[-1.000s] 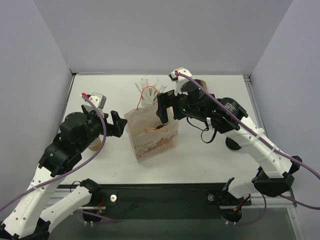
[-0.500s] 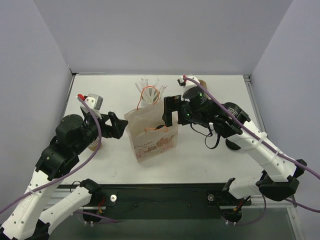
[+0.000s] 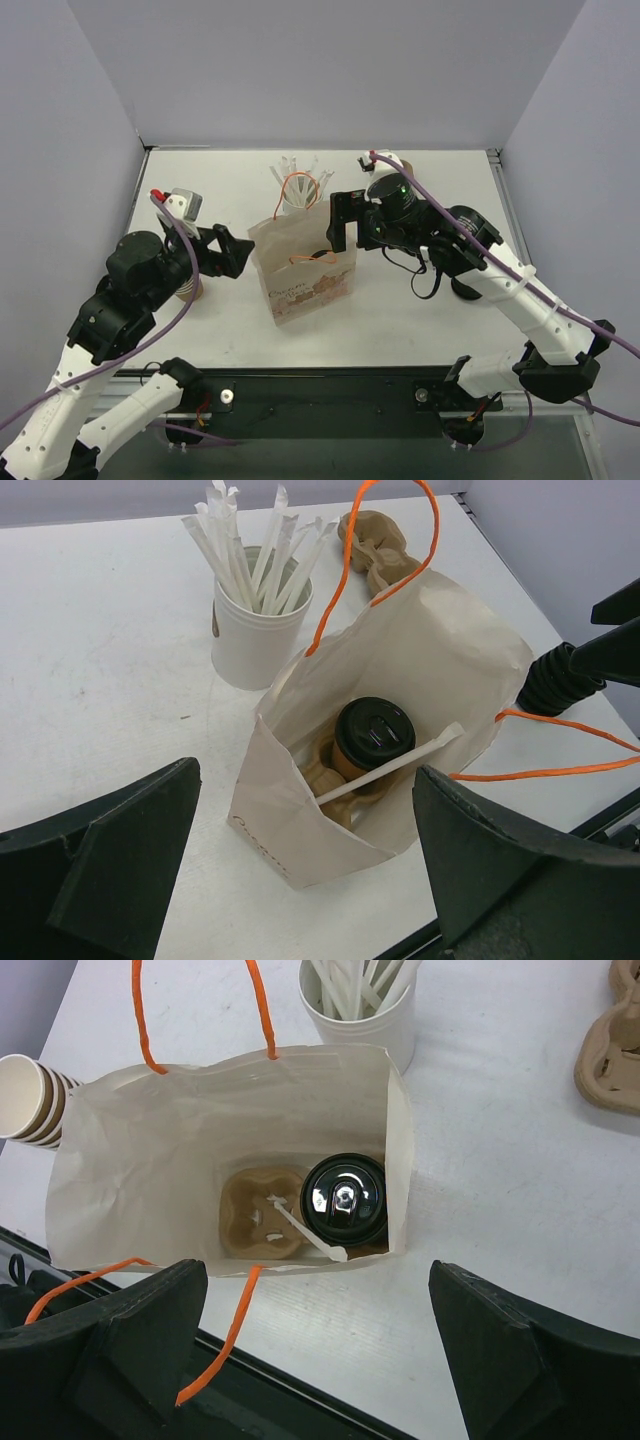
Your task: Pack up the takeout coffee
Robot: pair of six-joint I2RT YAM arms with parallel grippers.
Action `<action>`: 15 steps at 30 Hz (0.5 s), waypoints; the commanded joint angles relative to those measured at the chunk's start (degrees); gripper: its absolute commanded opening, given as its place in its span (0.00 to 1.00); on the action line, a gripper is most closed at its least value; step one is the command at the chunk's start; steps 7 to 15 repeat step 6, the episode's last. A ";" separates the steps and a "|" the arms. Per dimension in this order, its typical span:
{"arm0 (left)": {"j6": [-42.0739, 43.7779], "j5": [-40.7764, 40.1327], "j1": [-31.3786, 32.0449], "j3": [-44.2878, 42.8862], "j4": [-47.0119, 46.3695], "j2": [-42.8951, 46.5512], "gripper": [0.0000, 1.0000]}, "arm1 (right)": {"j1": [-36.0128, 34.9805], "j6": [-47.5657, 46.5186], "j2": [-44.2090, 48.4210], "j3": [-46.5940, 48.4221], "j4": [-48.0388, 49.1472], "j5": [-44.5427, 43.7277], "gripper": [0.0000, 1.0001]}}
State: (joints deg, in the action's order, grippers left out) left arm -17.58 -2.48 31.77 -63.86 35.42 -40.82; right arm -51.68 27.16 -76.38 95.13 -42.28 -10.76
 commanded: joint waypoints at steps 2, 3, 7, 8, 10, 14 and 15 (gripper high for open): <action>0.00 0.20 -0.22 -1.89 -1.49 1.00 0.97 | 0.35 1.06 1.15 -0.56 -0.70 -1.72 1.00; 0.09 0.20 -0.22 -1.89 -1.32 1.00 0.97 | 0.35 1.14 1.14 -0.65 -0.70 -1.63 1.00; 0.36 0.37 -0.22 -2.15 -1.23 1.00 0.97 | 0.35 1.32 1.41 -0.91 -0.52 -1.89 1.00; 0.36 0.37 -0.22 -2.15 -1.23 1.00 0.97 | 0.35 1.32 1.41 -0.91 -0.52 -1.89 1.00; 0.36 0.37 -0.22 -2.15 -1.23 1.00 0.97 | 0.35 1.32 1.41 -0.91 -0.52 -1.89 1.00; 0.36 0.37 -0.22 -2.15 -1.23 1.00 0.97 | 0.35 1.32 1.41 -0.91 -0.52 -1.89 1.00; 0.36 0.37 -0.22 -2.15 -1.23 1.00 0.97 | 0.35 1.32 1.41 -0.91 -0.52 -1.89 1.00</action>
